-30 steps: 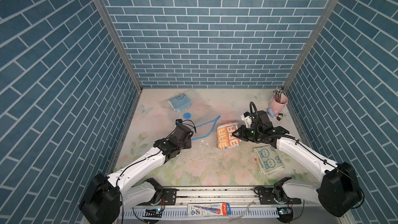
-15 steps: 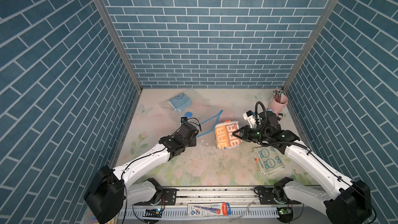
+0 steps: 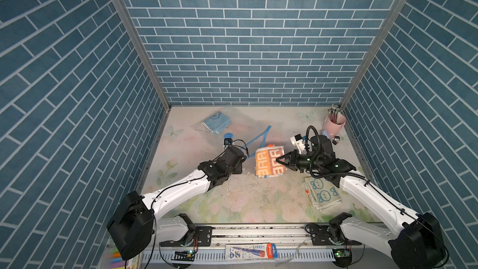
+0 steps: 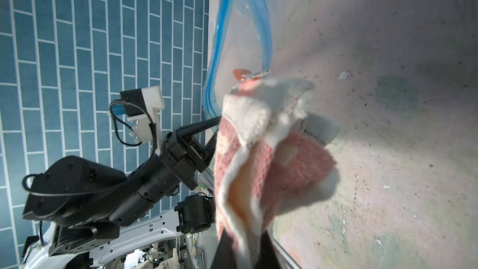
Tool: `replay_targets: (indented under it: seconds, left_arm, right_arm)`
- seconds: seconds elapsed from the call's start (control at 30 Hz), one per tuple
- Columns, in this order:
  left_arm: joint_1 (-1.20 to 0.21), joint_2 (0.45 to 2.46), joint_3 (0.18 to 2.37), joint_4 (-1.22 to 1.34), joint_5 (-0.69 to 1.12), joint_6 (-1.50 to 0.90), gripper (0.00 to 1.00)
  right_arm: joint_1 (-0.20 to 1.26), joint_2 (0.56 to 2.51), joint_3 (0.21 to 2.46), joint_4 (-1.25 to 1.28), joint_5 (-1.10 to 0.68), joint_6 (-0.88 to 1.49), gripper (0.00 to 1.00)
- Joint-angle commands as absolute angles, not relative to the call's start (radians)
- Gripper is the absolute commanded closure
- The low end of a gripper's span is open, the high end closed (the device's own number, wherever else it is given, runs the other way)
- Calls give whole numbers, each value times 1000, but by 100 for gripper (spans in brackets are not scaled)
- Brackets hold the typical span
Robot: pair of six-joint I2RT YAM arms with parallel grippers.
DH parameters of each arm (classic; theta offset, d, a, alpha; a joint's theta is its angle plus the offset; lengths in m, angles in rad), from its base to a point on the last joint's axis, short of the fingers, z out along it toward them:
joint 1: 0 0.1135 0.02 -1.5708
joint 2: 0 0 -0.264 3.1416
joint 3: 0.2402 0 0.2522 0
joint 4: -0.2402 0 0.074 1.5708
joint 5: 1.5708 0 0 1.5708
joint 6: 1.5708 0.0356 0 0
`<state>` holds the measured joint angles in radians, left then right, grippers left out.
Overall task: Place the folded towel into the vacuum bag
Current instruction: Place the towel in the vacuum bag.
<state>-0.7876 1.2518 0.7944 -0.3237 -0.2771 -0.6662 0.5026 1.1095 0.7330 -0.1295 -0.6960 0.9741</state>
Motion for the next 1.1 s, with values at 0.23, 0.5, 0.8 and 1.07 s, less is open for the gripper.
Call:
replay_targets:
  seconds: [0.23, 0.5, 0.8, 1.07]
  left_arm:
    - [-851, 1255, 838, -356, -366, -640, 100]
    - [-867, 1259, 848, -357, -374, -631, 100]
    - [-866, 1276, 861, -350, -366, -630, 100]
    - [-867, 1298, 880, -337, -350, -635, 100]
  right_arm:
    - [498, 1186, 763, 69, -688, 1151, 100]
    - [500, 1216, 808, 66, -656, 1157, 100]
    - [504, 1158, 904, -102, -617, 1041, 100]
    - [508, 1162, 915, -165, -555, 986, 100]
